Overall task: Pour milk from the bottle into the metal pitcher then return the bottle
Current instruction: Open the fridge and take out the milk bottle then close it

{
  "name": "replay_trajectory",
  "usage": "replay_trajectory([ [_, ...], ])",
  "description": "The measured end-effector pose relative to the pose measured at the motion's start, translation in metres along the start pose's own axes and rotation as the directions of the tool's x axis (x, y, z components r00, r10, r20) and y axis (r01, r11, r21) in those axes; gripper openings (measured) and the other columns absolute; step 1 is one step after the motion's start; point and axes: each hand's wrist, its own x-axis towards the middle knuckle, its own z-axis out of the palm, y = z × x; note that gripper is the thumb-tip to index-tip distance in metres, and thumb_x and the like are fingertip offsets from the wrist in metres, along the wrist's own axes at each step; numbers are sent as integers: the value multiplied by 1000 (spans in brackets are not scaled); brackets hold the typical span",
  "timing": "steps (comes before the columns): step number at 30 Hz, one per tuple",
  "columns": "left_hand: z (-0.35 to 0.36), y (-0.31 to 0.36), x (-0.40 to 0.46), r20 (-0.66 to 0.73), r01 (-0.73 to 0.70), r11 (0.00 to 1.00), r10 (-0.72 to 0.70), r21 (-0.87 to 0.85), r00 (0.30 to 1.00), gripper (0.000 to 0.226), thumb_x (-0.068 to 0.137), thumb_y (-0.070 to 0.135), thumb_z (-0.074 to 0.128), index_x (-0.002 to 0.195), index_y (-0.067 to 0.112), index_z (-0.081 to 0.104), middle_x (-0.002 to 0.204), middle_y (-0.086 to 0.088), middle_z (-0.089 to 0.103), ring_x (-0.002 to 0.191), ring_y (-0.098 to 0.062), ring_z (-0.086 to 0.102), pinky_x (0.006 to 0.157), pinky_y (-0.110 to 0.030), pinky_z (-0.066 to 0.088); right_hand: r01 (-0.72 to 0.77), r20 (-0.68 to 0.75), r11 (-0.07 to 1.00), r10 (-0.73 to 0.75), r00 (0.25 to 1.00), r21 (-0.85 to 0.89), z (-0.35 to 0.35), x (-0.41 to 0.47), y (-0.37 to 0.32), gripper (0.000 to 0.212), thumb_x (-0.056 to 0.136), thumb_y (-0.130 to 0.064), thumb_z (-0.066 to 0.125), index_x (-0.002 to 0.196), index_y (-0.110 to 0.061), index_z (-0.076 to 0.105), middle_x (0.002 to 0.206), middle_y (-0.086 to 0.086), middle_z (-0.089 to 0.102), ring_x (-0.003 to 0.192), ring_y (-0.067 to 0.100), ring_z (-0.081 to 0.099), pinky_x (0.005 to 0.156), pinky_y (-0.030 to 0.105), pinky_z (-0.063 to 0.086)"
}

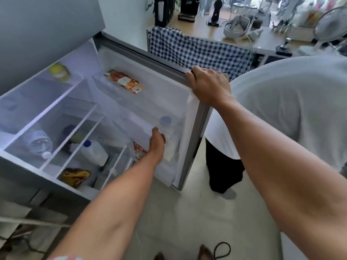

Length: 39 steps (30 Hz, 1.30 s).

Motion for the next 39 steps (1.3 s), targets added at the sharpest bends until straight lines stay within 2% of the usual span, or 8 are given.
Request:
replay_trajectory([
  [5, 5, -11, 6, 16, 65, 953, -63, -295, 998, 45, 100, 49, 41, 89, 15, 68, 77, -6, 65, 64, -17, 57, 58, -24, 48, -12, -8, 1000, 12, 1000, -12, 2, 1, 0, 52, 106, -52, 24, 106, -17, 63, 108, 9, 73, 94, 39, 66, 81, 45, 42],
  [9, -2, -21, 11, -281, -61, 829, -119, -556, 952, 37, 92, 50, 51, 112, 21, 61, 99, -3, 63, 67, -13, 54, 58, -23, 46, 6, -15, 1000, -6, 1000, -20, 2, 1, 1, 53, 107, -53, 24, 104, -17, 61, 104, 7, 72, 89, 36, 66, 75, 43, 37],
  [13, -13, -33, 12, -390, -150, 758, -147, -635, 909, 51, 92, 57, 46, 114, 15, 65, 90, -5, 57, 58, -14, 48, 65, -27, 44, 18, -10, 999, -19, 1000, -27, 1, 1, 2, 52, 107, -54, 23, 103, -17, 60, 102, 6, 72, 87, 34, 67, 73, 41, 34],
  [18, -18, -17, -14, -482, -168, 823, -142, -543, 865, 39, 100, 47, 47, 76, 16, 52, 60, -1, 50, 55, -18, 47, 58, -27, 41, 26, 2, 999, -26, 1000, -34, -2, 0, 2, 52, 108, -52, 24, 106, -16, 61, 104, 6, 72, 90, 33, 67, 74, 40, 34],
  [26, -34, 3, -57, -542, -306, 922, 135, -239, 829, 42, 94, 42, 54, 61, 17, 48, 60, -3, 54, 58, -23, 51, 59, -32, 41, 31, 44, 999, -33, 998, 37, -10, -7, -2, 54, 108, -49, 21, 112, -13, 61, 115, 14, 71, 101, 38, 66, 86, 47, 44],
  [31, -39, 16, -85, -637, -342, 940, 252, -19, 729, 55, 88, 60, 50, 86, 7, 65, 90, -14, 74, 80, -29, 70, 73, -43, 60, 55, 70, 993, -62, 996, 101, -23, -19, -13, 51, 109, -41, 21, 112, -9, 62, 115, 17, 71, 103, 40, 67, 86, 49, 46],
  [35, -37, 35, -120, -682, -386, 914, 363, 126, 635, 44, 106, 41, 48, 76, 11, 59, 75, -3, 60, 69, -17, 59, 60, -27, 44, 74, 47, 991, -79, 996, 114, -28, -33, -29, 36, 106, -24, 30, 107, -5, 61, 105, 17, 72, 94, 40, 70, 69, 42, 42],
  [39, -50, 41, -139, -760, -386, 901, 390, 199, 520, 46, 103, 40, 49, 108, -2, 69, 101, -11, 70, 90, -25, 65, 65, -28, 41, 57, 66, 979, -71, 995, 193, -37, -51, -54, 26, 98, -9, 40, 101, -1, 64, 95, 17, 71, 88, 38, 71, 65, 36, 37],
])
